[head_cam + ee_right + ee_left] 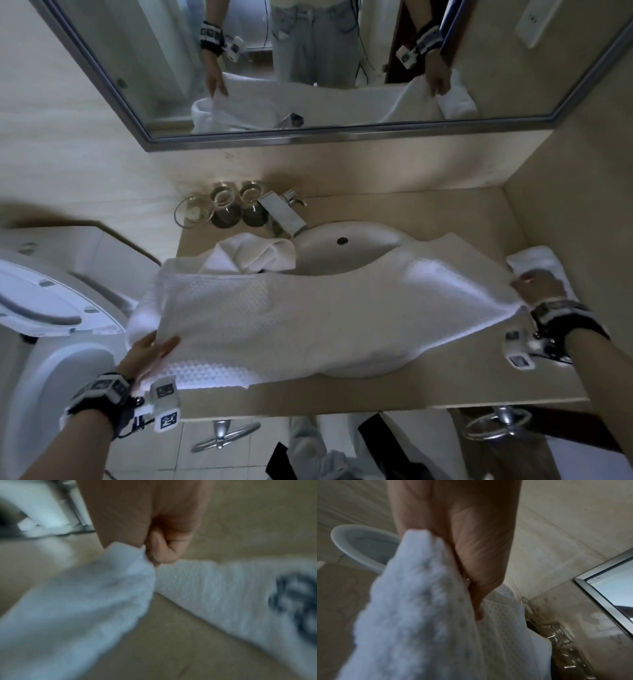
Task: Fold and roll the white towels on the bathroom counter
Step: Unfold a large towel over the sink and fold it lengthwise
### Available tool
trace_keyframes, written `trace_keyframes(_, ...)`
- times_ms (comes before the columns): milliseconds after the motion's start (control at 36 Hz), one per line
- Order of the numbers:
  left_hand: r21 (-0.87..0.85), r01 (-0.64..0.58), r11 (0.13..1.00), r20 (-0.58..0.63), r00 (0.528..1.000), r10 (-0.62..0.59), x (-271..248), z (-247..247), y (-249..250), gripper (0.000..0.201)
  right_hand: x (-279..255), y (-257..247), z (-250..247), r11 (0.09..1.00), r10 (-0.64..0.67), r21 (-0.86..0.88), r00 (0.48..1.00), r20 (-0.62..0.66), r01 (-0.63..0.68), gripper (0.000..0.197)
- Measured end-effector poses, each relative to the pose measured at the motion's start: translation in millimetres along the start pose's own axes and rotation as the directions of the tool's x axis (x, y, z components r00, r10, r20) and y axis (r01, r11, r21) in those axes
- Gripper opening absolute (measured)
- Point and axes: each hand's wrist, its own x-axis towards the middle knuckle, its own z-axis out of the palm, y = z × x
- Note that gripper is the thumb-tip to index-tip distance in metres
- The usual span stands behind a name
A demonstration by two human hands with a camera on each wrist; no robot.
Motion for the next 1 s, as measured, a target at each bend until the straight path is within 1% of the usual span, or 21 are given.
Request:
trace_keyframes(56,0.025,-0.015,1.0,-0.002,1.0,0.015,-0.5,1.2,0.4,0.036,-2.9,-5.5,-5.9,0.997,-0.038,-0.077,0.99,-0.139,0.028,0.028)
trace_keyframes(83,0.016,-0.012,1.0,0.001,1.0,0.012,0.2,2.0,-0.5,0.035,-6.4,-8.3,-7.2,0.991,-0.034,-0.133,0.99,-0.137,0.015,0.028)
trace_keyframes(167,-0.011,0.001,1.0,0.012,1.0,-0.001,-2.6,5.2,-1.4,0.037,-14.3,-4.8,-3.0,0.97,0.013,-0.241,0.999,-0.036,-0.022,0.029)
trace_keyframes(194,-0.017,0.011,1.0,0.029,1.0,-0.01,-3.8,4.9,-1.5,0.039,-15.3,-2.3,-0.4,0.949,0.023,-0.315,1.0,0.018,-0.016,0.042)
trace_keyframes(222,-0.015,0.024,1.0,0.045,0.999,-0.023,-5.1,4.6,-1.1,0.039,-12.6,-2.3,2.1,0.936,0.022,-0.352,0.999,0.032,-0.009,0.054)
trace_keyframes(250,-0.014,0.043,0.999,0.059,0.997,-0.042,-6.1,3.6,0.4,0.037,-18.5,-10.6,1.8,0.94,0.037,-0.341,0.999,0.03,-0.025,0.057)
trace_keyframes(306,-0.026,0.094,0.995,0.092,0.992,-0.091,-5.1,0.1,0.2,0.036,-21.6,-33.0,2.8,0.955,0.013,-0.295,0.999,-0.041,-0.025,0.041)
trace_keyframes(333,-0.022,0.107,0.994,0.101,0.989,-0.104,-3.5,-2.0,-0.9,0.038,-12.9,-42.8,8.1,0.967,-0.037,-0.255,0.994,-0.099,0.011,0.033)
trace_keyframes(361,-0.012,0.113,0.994,0.098,0.989,-0.111,-0.4,-4.4,-3.7,0.042,-8.2,-54.3,13.2,0.962,-0.063,-0.271,0.993,-0.096,0.035,0.032)
trace_keyframes(389,-0.006,0.117,0.993,0.095,0.989,-0.116,4.5,-6.8,-8.3,0.046,4.5,-59.6,21.4,0.949,-0.103,-0.302,0.995,-0.016,0.093,0.036)
trace_keyframes(417,0.0,0.124,0.992,0.094,0.988,-0.123,6.9,-7.6,-10.2,0.048,17.6,-61.2,31.0,0.939,-0.099,-0.323,0.992,0.074,0.118,0.044)
trace_keyframes(472,0.012,0.12,0.993,0.076,0.99,-0.12,7.1,-6.4,-11.8,0.047,28.7,-64.1,45.5,0.925,-0.075,-0.354,0.982,0.176,0.134,0.061)
trace_keyframes(500,0.015,0.11,0.994,0.068,0.991,-0.111,4.4,-4.3,-10.8,0.046,36.4,-62.6,52.3,0.925,-0.067,-0.355,0.976,0.205,0.138,0.063)
trace_keyframes(556,0.012,0.101,0.995,0.053,0.993,-0.102,-3.0,1.2,-5.9,0.043,33.1,-67.9,62.2,0.935,-0.038,-0.332,0.968,0.248,0.122,0.061)
trace_keyframes(611,0.008,0.091,0.996,0.025,0.996,-0.091,-7.8,5.5,-2.3,0.039,30.5,-70.3,66.3,0.93,-0.029,-0.348,0.968,0.25,0.118,0.065)
trace_keyframes(722,-0.035,0.097,0.995,-0.013,0.995,-0.097,-7.7,11.2,-3.4,0.035,26.2,-74.0,63.6,0.888,-0.065,-0.422,0.957,0.284,0.185,0.057)
trace_keyframes(806,-0.043,0.113,0.993,-0.042,0.993,-0.114,-7.4,10.8,-2.7,0.034,21.3,-75.2,61.3,0.889,-0.085,-0.402,0.942,0.325,0.219,0.049)
trace_keyframes(861,-0.025,0.13,0.991,-0.059,0.99,-0.131,-1.7,6.1,-8.4,0.036,27.2,-74.1,60.8,0.907,-0.093,-0.374,0.958,0.272,0.194,0.045)
trace_keyframes(889,-0.008,0.139,0.99,-0.072,0.988,-0.14,10.4,0.6,-19.2,0.039,29.1,-74.5,59.2,0.942,-0.095,-0.293,0.968,0.231,0.162,0.043)
trace_keyframes(944,-0.026,0.135,0.99,-0.066,0.988,-0.137,30.5,-6.6,-36.9,0.042,35.4,-74.5,54.3,0.966,-0.166,-0.187,0.983,0.081,0.179,0.037)
trace_keyframes(1000,-0.049,0.146,0.988,-0.048,0.988,-0.148,4.6,4.4,-11.5,0.038,42.2,-76.7,48.4,0.959,-0.24,-0.162,0.971,-0.022,0.233,0.027)
